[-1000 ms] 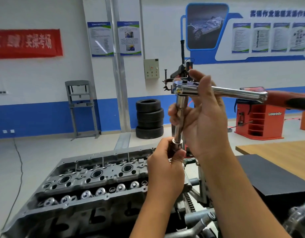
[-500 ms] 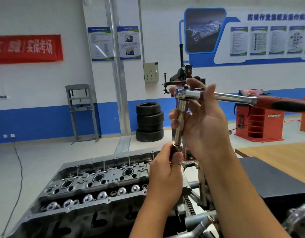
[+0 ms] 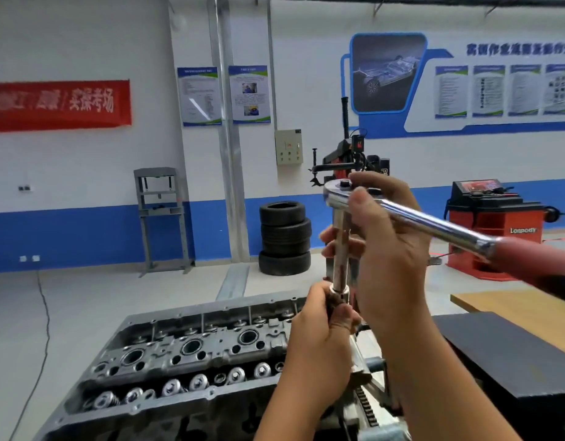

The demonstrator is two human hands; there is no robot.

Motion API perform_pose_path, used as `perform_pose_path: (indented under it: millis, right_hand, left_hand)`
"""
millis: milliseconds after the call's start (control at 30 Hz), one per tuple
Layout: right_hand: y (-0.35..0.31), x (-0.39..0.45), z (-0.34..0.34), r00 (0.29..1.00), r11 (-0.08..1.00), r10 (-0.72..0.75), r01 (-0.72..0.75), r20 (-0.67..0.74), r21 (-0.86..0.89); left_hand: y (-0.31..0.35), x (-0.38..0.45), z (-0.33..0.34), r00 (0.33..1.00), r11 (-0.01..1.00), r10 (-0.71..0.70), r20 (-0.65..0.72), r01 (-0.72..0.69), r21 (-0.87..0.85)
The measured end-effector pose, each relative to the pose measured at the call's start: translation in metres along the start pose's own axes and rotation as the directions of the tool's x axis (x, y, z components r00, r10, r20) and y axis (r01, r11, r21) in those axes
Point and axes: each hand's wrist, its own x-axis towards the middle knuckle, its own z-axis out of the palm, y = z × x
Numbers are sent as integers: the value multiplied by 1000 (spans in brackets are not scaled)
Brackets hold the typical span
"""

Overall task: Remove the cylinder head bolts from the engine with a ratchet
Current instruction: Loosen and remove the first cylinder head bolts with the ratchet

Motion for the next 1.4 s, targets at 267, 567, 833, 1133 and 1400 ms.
perform_pose_path:
  millis: [267,567,833,1133,1400]
  right_hand:
    - [8,18,-13,970,939,243,-239,18,247]
    - [7,8,-2,999,999,24,-23,-47,24]
    - [1,6,-4,987,979,162,-159,-15,125]
    - [27,0,-10,992,986,16,6,128,-167]
    - [60,-33,-3,982,959,90,-39,169,-281]
  left_hand:
    - [-4,5,9,995,997,53,-81,-48,66]
    - [-4,2,4,996,984,83,32,-77,-159]
    - [-5,3,15,985,990,79,-153,-96,-107]
    - [9,11,3,992,990,-87,-94,75,-123]
    - [53,10,-94,967,756,-251,-53,161,-635]
